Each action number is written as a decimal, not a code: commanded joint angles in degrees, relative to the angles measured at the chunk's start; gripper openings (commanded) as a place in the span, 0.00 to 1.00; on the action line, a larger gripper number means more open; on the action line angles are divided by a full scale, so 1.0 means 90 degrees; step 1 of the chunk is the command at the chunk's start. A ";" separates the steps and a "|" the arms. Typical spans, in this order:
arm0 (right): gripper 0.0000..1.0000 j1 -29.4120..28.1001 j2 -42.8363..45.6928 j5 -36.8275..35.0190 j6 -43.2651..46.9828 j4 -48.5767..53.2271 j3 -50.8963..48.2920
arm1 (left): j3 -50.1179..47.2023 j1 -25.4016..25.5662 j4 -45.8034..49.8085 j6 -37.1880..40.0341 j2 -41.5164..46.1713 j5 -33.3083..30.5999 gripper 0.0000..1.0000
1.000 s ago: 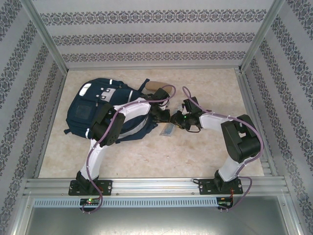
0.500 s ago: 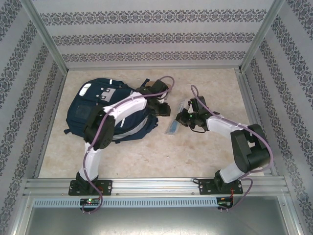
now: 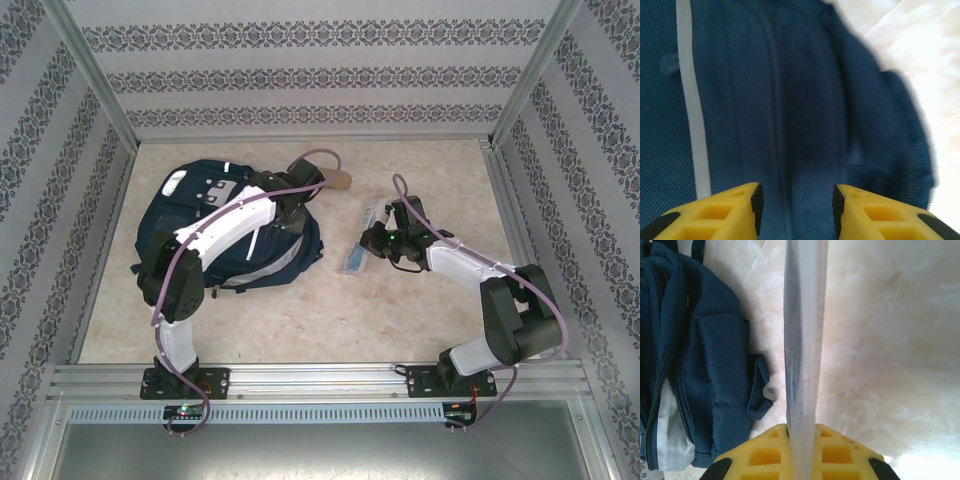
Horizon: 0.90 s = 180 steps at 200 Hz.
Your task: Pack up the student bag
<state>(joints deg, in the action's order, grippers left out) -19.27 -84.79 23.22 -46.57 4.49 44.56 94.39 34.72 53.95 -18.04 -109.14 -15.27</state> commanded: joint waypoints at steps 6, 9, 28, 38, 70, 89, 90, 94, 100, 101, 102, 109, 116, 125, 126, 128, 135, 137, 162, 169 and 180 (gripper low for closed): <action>0.01 -0.0142 0.0108 -0.0036 0.0009 -0.0012 -0.0029 | -0.0125 -0.0099 0.0521 0.0371 -0.0219 -0.0934 0.44; 0.01 -0.0158 0.0114 -0.0038 0.0008 -0.0027 -0.0030 | -0.0140 -0.0107 0.0525 0.0374 -0.0241 -0.0949 0.44; 0.01 -0.0260 0.0107 -0.0033 -0.0021 -0.0037 -0.0010 | -0.0194 -0.0108 0.0511 0.0423 -0.0412 -0.0941 0.44; 0.01 -0.0295 0.0115 -0.0035 -0.0048 -0.0044 0.0010 | -0.0255 -0.0110 0.0452 0.0459 -0.0493 -0.0861 0.41; 0.01 -0.0402 0.0188 0.0070 -0.0144 -0.0075 0.0155 | -0.0243 -0.0109 0.0480 0.0318 -0.0432 -0.1113 0.00; 0.01 -0.0502 0.0235 0.0155 -0.0285 -0.0191 0.0241 | -0.0185 -0.0164 0.0367 0.0258 0.0082 -0.0977 0.00; 0.01 -0.0509 0.0234 0.0154 -0.0290 -0.0199 0.0248 | -0.0170 -0.0170 0.0365 0.0257 0.0109 -0.0968 0.00; 0.01 -0.0532 0.0229 0.0185 -0.0328 -0.0236 0.0275 | -0.0116 -0.0187 0.0372 0.0257 0.0207 -0.0930 0.00; 0.01 -0.0563 0.0218 0.0217 -0.0382 -0.0298 0.0323 | -0.0027 -0.0214 0.0385 0.0257 0.0355 -0.0867 0.00; 0.01 -0.0573 0.0210 0.0228 -0.0387 -0.0306 0.0323 | -0.0013 -0.0219 0.0384 0.0257 0.0372 -0.0860 0.00; 0.01 -0.0579 0.0207 0.0228 -0.0400 -0.0315 0.0342 | -0.0006 -0.0222 0.0383 0.0257 0.0405 -0.0856 0.00; 0.01 -0.0625 0.0175 0.0265 -0.0455 -0.0389 0.0404 | 0.0115 -0.0265 0.0409 0.0257 0.0579 -0.0811 0.00; 0.01 -0.0674 0.0139 0.0292 -0.0529 -0.0458 0.0484 | 0.0250 -0.0320 0.0444 0.0257 0.0747 -0.0717 0.00; 0.01 -0.0736 0.0059 0.0342 -0.0605 -0.0550 0.0603 | 0.0384 -0.0411 0.0446 0.0293 0.0956 -0.0491 0.00; 0.01 -0.0748 0.0053 0.0351 -0.0611 -0.0559 0.0614 | 0.0397 -0.0426 0.0443 0.0299 0.0975 -0.0477 0.00; 0.02 -0.0766 0.0036 0.0357 -0.0620 -0.0578 0.0647 | 0.0424 -0.0446 0.0434 0.0311 0.1014 -0.0414 0.00; 0.01 -0.0821 -0.0036 0.0383 -0.0671 -0.0646 0.0753 | 0.0494 -0.0529 0.0409 0.0349 0.1177 -0.0199 0.00; 0.01 -0.0841 -0.0060 0.0392 -0.0687 -0.0665 0.0792 | 0.0524 -0.0565 0.0399 0.0353 0.1208 -0.0152 0.00; 0.01 -0.1093 -0.0456 0.0529 -0.0881 -0.1021 0.1266 | 0.0660 -0.1012 0.0234 0.0413 0.1709 0.0821 0.00; 0.02 -0.1177 -0.0605 0.0566 -0.0930 -0.1132 0.1414 | 0.0632 -0.1161 0.0156 0.0413 0.1839 0.1126 0.00; 0.02 -0.1311 -0.0868 0.0628 -0.1042 -0.1332 0.1653 | 0.0600 -0.1431 0.0029 0.0404 0.2006 0.1653 0.00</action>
<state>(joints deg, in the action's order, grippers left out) -28.82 -88.68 26.48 -53.10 -1.56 54.87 97.32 24.75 58.17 -15.35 -95.50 -11.70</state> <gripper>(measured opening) 0.091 0.063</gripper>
